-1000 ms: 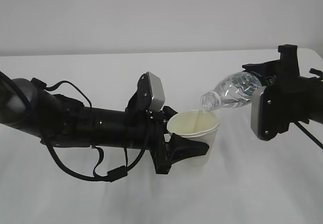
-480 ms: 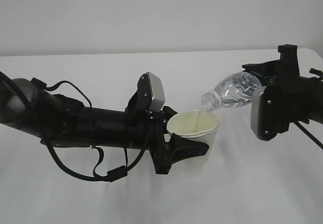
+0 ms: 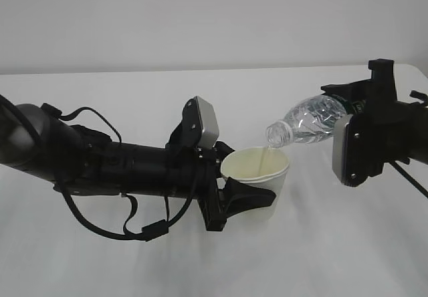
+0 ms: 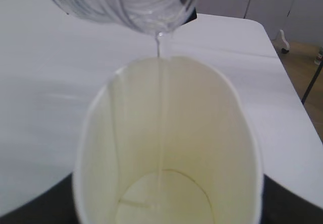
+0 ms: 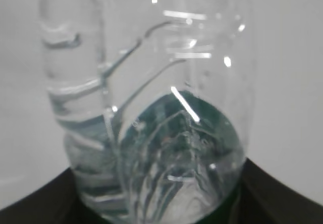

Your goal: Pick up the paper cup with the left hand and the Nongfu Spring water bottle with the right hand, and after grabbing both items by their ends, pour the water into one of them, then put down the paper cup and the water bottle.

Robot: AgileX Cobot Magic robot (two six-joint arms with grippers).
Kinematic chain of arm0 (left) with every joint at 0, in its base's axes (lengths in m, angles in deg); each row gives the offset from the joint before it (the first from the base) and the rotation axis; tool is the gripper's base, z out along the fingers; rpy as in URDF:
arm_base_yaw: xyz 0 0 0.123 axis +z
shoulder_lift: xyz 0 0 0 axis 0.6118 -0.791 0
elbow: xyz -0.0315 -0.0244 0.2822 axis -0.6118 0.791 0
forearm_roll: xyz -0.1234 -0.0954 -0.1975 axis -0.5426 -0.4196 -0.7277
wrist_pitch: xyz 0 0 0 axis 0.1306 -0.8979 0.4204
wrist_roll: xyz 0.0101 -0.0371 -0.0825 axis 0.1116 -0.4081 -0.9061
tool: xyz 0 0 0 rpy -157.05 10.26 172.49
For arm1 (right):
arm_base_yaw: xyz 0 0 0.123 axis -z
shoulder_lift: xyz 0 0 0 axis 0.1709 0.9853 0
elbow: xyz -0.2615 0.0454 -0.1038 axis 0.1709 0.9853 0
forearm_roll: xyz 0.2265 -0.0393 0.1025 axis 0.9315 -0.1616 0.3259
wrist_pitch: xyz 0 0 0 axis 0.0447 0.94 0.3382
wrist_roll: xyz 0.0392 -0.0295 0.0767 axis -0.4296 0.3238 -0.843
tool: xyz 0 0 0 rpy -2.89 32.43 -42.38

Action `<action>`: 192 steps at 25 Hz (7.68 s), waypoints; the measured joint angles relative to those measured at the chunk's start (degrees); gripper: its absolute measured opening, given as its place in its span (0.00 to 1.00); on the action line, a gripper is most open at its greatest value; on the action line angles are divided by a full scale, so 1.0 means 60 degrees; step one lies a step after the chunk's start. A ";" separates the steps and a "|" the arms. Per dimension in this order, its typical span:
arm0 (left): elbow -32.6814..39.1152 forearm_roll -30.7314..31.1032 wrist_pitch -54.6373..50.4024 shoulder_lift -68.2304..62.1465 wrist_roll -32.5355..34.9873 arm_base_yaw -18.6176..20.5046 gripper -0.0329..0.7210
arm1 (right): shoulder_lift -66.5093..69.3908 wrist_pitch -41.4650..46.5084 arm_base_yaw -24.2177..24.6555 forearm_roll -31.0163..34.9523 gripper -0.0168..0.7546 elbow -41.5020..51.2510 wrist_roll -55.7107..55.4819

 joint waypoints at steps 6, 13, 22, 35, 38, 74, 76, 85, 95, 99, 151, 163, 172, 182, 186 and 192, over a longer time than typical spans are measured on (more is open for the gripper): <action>0.0000 0.0000 -0.0001 0.0000 0.0000 0.0000 0.60 | 0.0000 0.0000 0.0000 0.0000 0.60 0.0000 0.0106; 0.0000 0.0000 -0.0001 0.0000 0.0000 0.0000 0.60 | 0.0000 0.0000 0.0000 0.0000 0.60 0.0000 0.0166; 0.0000 -0.0019 -0.0022 -0.0108 0.0000 0.0000 0.60 | 0.0000 0.0000 0.0000 0.0000 0.60 0.0000 0.0187; 0.0000 -0.0081 0.0033 -0.0130 0.0000 0.0000 0.60 | 0.0000 0.0000 0.0000 0.0000 0.60 0.0000 0.0222; 0.0000 -0.0097 0.0033 -0.0130 0.0000 0.0000 0.60 | 0.0000 0.0000 0.0000 0.0000 0.60 0.0000 0.0222; 0.0000 -0.0097 0.0033 -0.0130 0.0000 0.0000 0.60 | -0.0016 0.0000 0.0000 0.0000 0.60 0.0000 0.0264; 0.0000 -0.0097 0.0033 -0.0130 0.0000 0.0000 0.60 | -0.0016 0.0000 0.0000 0.0000 0.60 0.0000 0.0264; 0.0000 -0.0097 0.0033 -0.0130 0.0000 0.0000 0.60 | -0.0016 0.0000 0.0000 0.0000 0.60 0.0000 0.0355; 0.0000 -0.0097 0.0033 -0.0130 0.0000 0.0000 0.60 | -0.0016 0.0000 0.0000 0.0000 0.60 0.0000 0.0372; 0.0000 -0.0097 0.0033 -0.0130 0.0000 0.0000 0.60 | -0.0016 0.0000 0.0000 0.0000 0.60 0.0000 0.0372; 0.0000 -0.0097 0.0033 -0.0130 0.0000 0.0000 0.60 | -0.0036 -0.0062 0.0000 -0.0104 0.60 0.0000 0.0452; 0.0000 -0.0097 0.0033 -0.0130 0.0000 0.0000 0.60 | -0.0036 -0.0062 0.0000 -0.0109 0.60 0.0000 0.0575; 0.0000 -0.0097 0.0033 -0.0130 0.0000 0.0000 0.60 | -0.0036 -0.0062 0.0000 -0.0125 0.60 0.0000 0.0575; 0.0000 -0.0097 0.0033 -0.0130 0.0000 0.0000 0.60 | -0.0036 -0.0062 0.0000 -0.0125 0.60 0.0000 0.0589; 0.0000 -0.0097 0.0033 -0.0130 0.0000 0.0000 0.60 | -0.0036 -0.0062 0.0000 -0.0125 0.60 0.0000 0.0589; 0.0000 -0.0097 0.0033 -0.0130 0.0000 0.0000 0.60 | -0.0036 -0.0062 0.0000 -0.0146 0.60 0.0000 0.0589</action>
